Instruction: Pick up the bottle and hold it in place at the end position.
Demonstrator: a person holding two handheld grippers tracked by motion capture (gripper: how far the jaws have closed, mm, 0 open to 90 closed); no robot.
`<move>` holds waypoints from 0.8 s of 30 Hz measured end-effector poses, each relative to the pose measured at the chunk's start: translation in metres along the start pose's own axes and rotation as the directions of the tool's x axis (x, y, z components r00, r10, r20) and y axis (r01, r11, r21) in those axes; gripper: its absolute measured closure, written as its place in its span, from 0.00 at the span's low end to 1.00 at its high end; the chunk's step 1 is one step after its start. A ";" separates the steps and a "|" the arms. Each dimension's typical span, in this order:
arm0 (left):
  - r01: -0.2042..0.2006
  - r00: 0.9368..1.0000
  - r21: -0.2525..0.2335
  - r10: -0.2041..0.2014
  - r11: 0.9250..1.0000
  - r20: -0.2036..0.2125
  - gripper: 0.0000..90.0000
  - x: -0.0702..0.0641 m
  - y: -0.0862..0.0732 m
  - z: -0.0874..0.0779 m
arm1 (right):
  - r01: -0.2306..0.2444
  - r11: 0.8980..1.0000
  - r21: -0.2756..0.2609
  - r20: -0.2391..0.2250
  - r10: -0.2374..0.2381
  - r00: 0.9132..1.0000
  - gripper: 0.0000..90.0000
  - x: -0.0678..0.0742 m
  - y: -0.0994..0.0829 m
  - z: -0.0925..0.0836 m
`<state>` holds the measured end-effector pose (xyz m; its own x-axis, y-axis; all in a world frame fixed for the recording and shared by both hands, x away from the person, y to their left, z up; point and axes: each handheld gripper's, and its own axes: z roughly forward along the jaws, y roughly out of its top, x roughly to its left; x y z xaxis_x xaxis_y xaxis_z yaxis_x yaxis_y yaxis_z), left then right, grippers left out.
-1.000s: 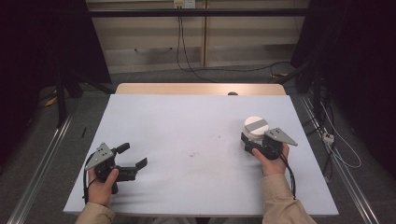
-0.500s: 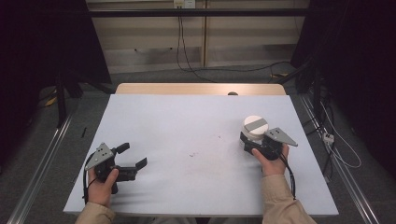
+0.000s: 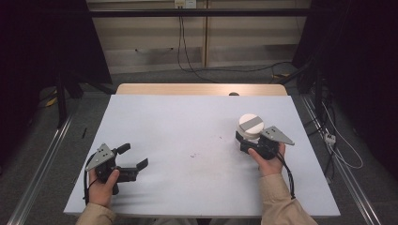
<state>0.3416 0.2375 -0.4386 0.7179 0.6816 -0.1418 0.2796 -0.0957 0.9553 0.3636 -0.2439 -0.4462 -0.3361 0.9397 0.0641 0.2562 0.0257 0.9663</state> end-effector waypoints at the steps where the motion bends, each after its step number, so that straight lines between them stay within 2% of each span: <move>1: 0.001 1.000 0.000 -0.001 1.000 0.000 0.03 0.000 0.000 0.000 | 0.008 1.000 -0.001 -0.004 -0.008 1.000 0.21 0.002 0.001 0.002; 7: 0.008 1.000 -0.004 -0.008 1.000 -0.001 0.03 0.000 -0.001 -0.001 | 0.024 1.000 0.011 -0.047 -0.023 0.999 0.21 0.014 0.007 0.012; 14: 0.009 1.000 -0.003 -0.009 1.000 0.000 0.03 0.000 -0.001 0.000 | 0.040 0.999 0.020 -0.073 -0.038 0.997 0.21 0.023 0.008 0.021; 24: 0.010 1.000 -0.001 -0.010 1.000 0.003 0.03 0.001 -0.001 0.000 | 0.013 1.000 0.023 -0.098 -0.011 0.995 0.21 0.030 0.009 0.028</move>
<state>0.3416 0.2381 -0.4400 0.7169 0.6804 -0.1518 0.2859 -0.0885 0.9542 0.3810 -0.2057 -0.4422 -0.4262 0.9013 0.0779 0.2730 0.0461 0.9609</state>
